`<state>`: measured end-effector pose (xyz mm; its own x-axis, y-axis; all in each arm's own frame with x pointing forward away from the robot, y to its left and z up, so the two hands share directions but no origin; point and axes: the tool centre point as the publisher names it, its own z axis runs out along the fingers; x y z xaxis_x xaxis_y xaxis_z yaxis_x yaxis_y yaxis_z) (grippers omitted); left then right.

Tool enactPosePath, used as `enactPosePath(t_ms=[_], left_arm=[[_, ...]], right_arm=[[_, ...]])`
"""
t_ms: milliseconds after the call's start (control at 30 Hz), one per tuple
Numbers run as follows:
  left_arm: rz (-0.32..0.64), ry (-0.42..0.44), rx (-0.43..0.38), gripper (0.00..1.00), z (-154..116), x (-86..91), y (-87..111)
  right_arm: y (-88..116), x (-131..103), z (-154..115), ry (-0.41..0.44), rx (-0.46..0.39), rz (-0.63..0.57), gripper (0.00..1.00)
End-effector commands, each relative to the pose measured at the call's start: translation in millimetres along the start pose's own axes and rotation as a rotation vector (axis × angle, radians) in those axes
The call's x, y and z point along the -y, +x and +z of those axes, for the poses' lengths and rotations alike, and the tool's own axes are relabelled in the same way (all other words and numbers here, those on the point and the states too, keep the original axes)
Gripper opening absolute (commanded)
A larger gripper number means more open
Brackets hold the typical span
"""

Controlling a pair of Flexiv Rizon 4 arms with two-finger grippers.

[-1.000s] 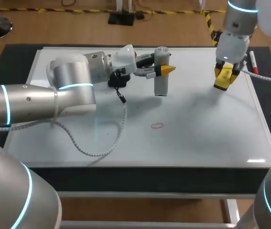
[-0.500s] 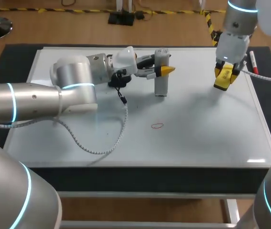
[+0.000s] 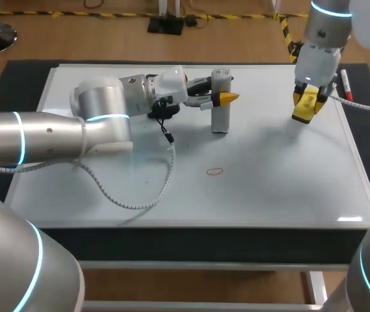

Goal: Pick up the inspection probe, press it on each red-marked spot on the whiteboard one by one, put down the probe, pick up the eraser, and wipe off all the red marks.

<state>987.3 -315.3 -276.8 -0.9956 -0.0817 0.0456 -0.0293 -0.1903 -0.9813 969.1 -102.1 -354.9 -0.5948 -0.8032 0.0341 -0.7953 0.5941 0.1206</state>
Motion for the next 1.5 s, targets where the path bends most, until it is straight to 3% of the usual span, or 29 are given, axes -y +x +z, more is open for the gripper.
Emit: enactPosePath(t_ms=[33, 900, 1233, 1500], left_arm=[[-0.003, 0.006, -0.009, 0.0, 1, -2.3, -3.3], [0.006, 0.003, -0.004, 0.0, -6, 0.9, -0.3], [0.026, 0.003, -0.008, 0.0, -6, 29.3, 9.3], [0.003, 0.032, -0.009, 0.0, -30, 58.7, 16.9]], right_arm=[[0, 1, -1, 0.001, -0.003, -0.002, 0.0], [0, 1, -1, 0.001, -0.003, -0.002, 0.0], [0, 1, -1, 0.001, -0.003, -0.002, 0.0], [0, 1, -1, 0.001, -0.003, -0.002, 0.0]])
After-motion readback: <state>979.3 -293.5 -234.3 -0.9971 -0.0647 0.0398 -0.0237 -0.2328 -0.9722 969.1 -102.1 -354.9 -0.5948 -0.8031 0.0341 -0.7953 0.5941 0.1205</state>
